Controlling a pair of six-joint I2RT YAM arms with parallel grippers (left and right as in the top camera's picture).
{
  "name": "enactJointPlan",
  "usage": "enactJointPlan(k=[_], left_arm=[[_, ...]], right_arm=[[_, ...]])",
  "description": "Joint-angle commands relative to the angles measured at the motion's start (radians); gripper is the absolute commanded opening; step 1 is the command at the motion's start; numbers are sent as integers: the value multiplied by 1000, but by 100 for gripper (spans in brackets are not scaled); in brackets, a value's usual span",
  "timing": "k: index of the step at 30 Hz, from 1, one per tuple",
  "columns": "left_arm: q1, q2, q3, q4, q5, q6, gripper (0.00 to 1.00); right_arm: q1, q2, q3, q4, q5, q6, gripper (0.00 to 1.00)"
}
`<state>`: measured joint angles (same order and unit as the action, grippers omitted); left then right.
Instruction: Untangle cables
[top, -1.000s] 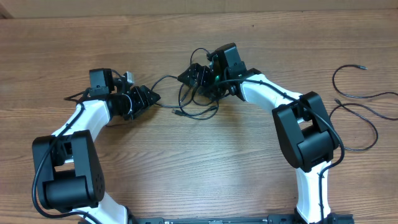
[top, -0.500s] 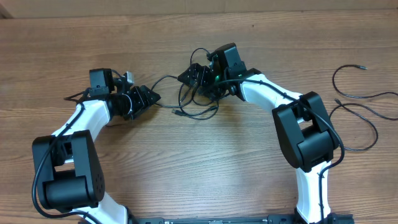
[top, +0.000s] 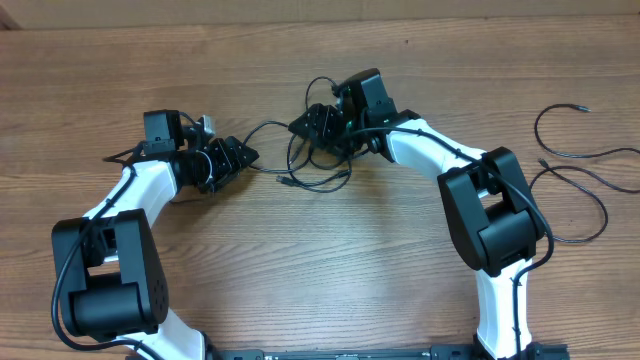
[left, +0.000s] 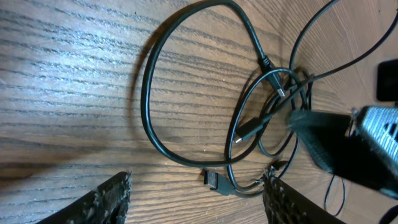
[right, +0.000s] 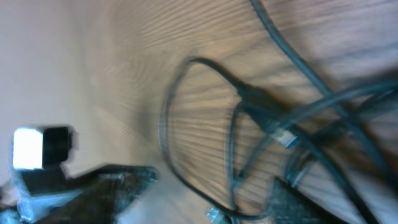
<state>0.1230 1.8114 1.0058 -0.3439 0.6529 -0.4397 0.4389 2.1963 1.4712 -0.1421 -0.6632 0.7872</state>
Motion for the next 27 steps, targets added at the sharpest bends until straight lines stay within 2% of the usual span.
enactJointPlan(k=[1,12,16,21,25,27], left_arm=[[-6,13,-3,2,-6,-11,69],[-6,13,-3,2,-6,-11,70],[-6,13,-3,2,-6,-11,70],[-6,13,-3,2,-6,-11,71],[-6,13,-3,2,-6,-11,71],[-6,13,-3,2,-6,-11,71]], right_arm=[[-2,-52,14,43,-118,-11,56],[-1,-231,85,22,-68,-12,53],[-2,-318,85,-13,-17,-73,53],[-1,-381,85,-166,201,-214,52],[-2,-373,84,-291,410,-307,61],[-2,-370,84,-344,490,-311,70]])
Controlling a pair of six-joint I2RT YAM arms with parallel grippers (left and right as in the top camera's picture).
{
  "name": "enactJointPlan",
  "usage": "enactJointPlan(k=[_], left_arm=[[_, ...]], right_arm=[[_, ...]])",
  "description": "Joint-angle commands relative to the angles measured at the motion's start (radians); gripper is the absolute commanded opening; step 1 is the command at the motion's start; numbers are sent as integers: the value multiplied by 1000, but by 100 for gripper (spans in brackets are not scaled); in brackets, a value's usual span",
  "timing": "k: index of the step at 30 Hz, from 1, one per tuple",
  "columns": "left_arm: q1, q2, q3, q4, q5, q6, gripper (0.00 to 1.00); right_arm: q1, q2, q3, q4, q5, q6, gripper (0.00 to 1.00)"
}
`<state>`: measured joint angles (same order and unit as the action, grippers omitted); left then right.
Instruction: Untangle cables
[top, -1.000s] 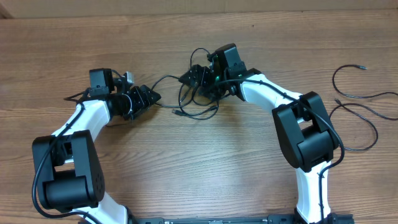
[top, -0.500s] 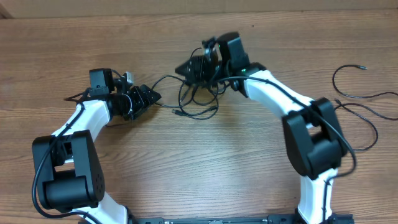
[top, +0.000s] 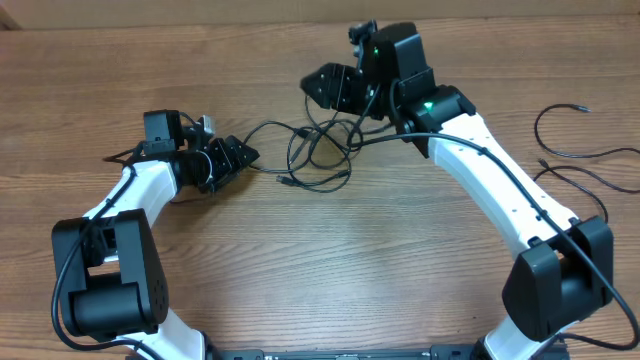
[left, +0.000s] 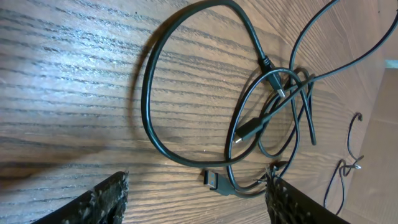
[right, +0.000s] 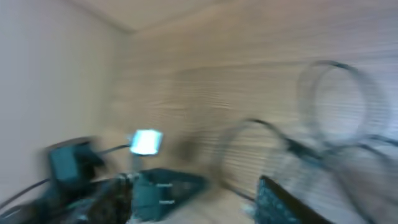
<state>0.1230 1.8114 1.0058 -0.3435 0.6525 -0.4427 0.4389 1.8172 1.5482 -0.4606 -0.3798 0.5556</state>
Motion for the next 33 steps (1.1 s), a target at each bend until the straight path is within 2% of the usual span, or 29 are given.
enactJointPlan(k=[1,5,6,12,16,20,22,24,33], left_arm=[[-6,13,-3,2,-6,-8,71],[-6,13,-3,2,-6,-7,71],[-6,13,-3,2,-6,-7,72],[-6,13,-3,2,-6,-7,72],[-6,13,-3,2,-6,-7,72],[-6,13,-3,2,-6,-7,72],[-6,13,-3,2,-6,-7,72],[-6,13,-3,2,-6,-7,72],[-6,13,-3,4,-6,-7,72]], right_arm=[[-2,9,7,-53,243,-79,75],[-2,9,6,-80,302,-79,97],[-2,9,6,-80,309,-79,100],[-2,9,6,-72,312,-79,100],[-2,10,-4,-71,312,-79,52],[-2,20,-6,-72,312,-79,21],[-2,28,-6,-72,312,-79,9],[-2,37,-7,-72,312,-78,4],[-2,65,-13,-72,311,-68,4]])
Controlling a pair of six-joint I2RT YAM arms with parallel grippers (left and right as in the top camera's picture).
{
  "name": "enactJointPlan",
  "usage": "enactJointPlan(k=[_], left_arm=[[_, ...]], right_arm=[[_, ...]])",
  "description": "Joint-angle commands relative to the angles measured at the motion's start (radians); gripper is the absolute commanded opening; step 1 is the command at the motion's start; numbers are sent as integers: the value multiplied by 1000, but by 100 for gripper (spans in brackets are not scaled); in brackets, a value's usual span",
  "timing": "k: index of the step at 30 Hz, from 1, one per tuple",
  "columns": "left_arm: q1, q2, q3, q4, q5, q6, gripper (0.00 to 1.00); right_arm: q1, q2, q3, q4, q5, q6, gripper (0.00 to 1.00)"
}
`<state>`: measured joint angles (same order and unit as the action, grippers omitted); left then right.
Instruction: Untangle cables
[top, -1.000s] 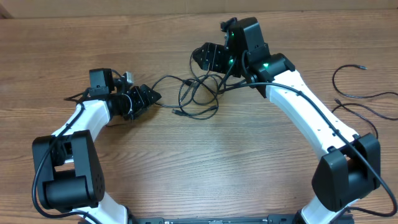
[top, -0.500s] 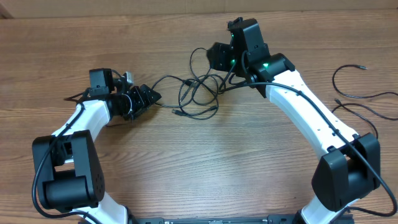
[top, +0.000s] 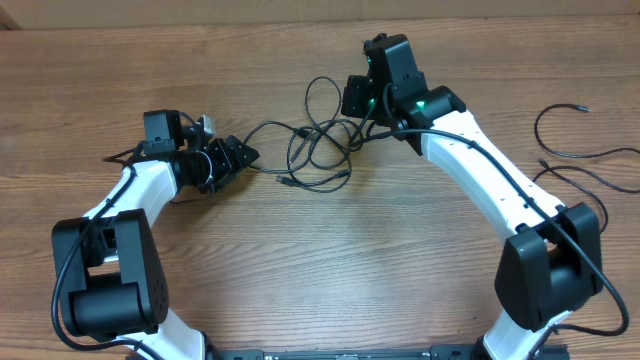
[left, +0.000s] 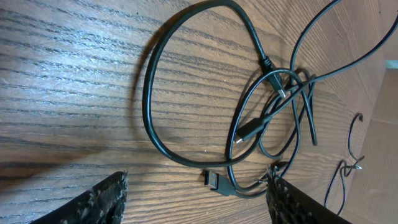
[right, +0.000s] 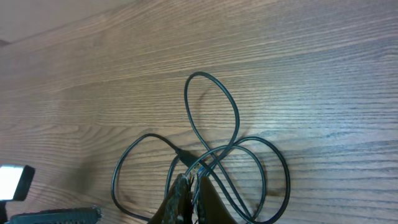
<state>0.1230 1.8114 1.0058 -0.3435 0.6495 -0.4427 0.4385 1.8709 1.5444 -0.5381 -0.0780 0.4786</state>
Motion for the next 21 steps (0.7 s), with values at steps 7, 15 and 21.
enactJointPlan(k=[7,15,21], left_arm=[[-6,13,-3,4,-3,-7,72],[-6,13,-3,4,-3,-7,72],[-6,13,-3,4,-3,-7,72]], right_arm=[[-1,62,-22,-23,10,150,12],[-1,180,-28,-104,9,346,31],[-1,241,-46,-125,6,422,33]])
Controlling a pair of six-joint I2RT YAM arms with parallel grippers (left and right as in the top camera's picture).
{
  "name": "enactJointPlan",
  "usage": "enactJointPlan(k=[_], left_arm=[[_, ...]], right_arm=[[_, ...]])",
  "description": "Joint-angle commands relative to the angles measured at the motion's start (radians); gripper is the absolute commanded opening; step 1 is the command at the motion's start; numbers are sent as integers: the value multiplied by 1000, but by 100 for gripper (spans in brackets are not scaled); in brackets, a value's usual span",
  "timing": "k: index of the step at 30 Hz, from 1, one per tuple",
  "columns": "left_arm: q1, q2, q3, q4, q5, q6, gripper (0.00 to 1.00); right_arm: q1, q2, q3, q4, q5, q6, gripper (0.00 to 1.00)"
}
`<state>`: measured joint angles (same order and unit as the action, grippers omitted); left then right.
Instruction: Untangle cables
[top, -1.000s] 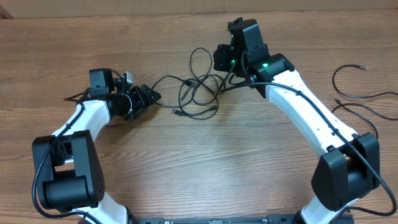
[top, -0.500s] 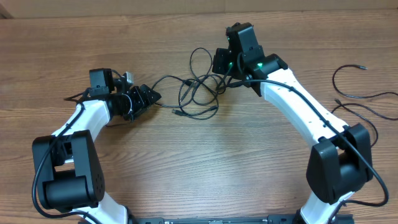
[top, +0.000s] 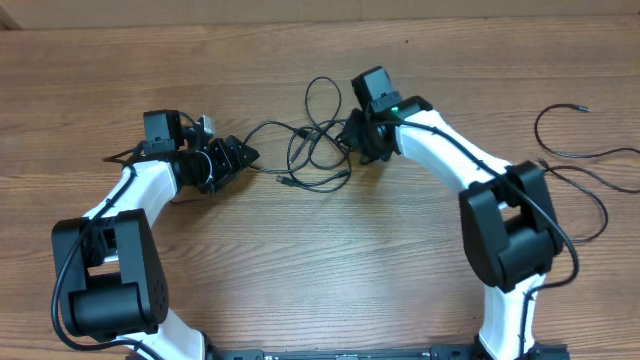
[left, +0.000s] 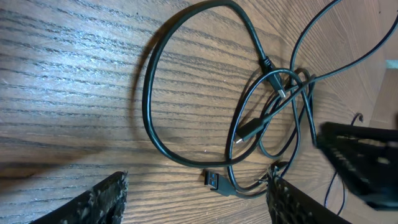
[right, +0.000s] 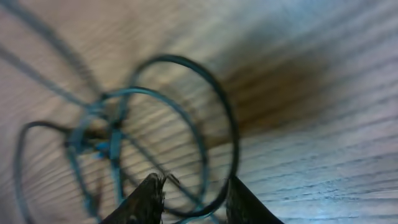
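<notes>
A tangle of thin black cables (top: 318, 148) lies on the wooden table between my two grippers. My left gripper (top: 246, 155) rests at its left end, open wide. In the left wrist view its fingers (left: 102, 200) stand on either side of a USB plug (left: 214, 180), apart from it, with the knotted loops (left: 268, 102) beyond. My right gripper (top: 349, 137) is low at the tangle's right side. In the blurred right wrist view its jaws (right: 194, 198) stand apart, and a cable loop (right: 227, 130) runs between them.
Two more black cables lie apart at the table's right: a curled one (top: 565, 150) and a larger loop (top: 590, 200) beside the right arm's base. The table's back edge (top: 320, 22) runs behind the tangle. Both arms' elbows stand over the table's near half.
My right gripper was shut and raised behind the tangle's far right; now it is lower, at the tangle's right side, with its jaws apart around a loop. The left arm has not moved.
My right gripper was first down on the tangle's upper part. It then stood open and raised at the far side, then shut there above the loops. Now it is back down at the tangle's right edge, open. The left gripper stayed open at the left end throughout.
</notes>
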<state>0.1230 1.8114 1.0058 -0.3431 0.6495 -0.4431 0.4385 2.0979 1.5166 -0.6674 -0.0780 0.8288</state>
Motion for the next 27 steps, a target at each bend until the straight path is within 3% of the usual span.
enactJointPlan(k=[1,22,27], left_arm=[[-6,13,-3,3,-3,-7,72],[-6,13,-3,4,-3,-7,72],[-6,13,-3,3,-3,-7,72]], right_arm=[[-1,14,-21,5,6,80,34],[28,19,-21,48,3,88,34],[42,19,-21,64,10,87,4]])
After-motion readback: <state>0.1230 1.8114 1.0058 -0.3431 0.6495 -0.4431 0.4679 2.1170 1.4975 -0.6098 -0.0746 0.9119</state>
